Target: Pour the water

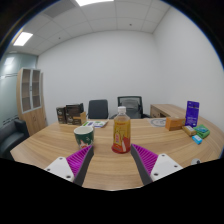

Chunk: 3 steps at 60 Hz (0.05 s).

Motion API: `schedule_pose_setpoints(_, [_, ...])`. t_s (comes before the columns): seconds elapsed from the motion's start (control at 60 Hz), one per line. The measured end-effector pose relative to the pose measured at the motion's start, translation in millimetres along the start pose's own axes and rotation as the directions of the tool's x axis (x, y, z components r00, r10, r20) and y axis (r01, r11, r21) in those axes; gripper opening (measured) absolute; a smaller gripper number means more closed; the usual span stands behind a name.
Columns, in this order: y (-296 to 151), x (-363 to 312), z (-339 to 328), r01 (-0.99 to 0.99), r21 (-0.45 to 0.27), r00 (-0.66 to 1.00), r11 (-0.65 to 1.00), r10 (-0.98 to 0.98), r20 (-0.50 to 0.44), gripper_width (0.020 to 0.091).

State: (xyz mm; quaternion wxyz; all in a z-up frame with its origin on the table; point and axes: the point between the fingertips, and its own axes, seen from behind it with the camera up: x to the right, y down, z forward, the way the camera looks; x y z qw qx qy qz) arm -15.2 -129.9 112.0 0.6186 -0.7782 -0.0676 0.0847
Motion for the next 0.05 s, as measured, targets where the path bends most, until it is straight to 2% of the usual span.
schedule_pose_setpoints(0.05, [-2.1, -3.0, -10.2, -0.004, 0.012, 1.0, 1.0, 0.004, 0.017, 0.0827])
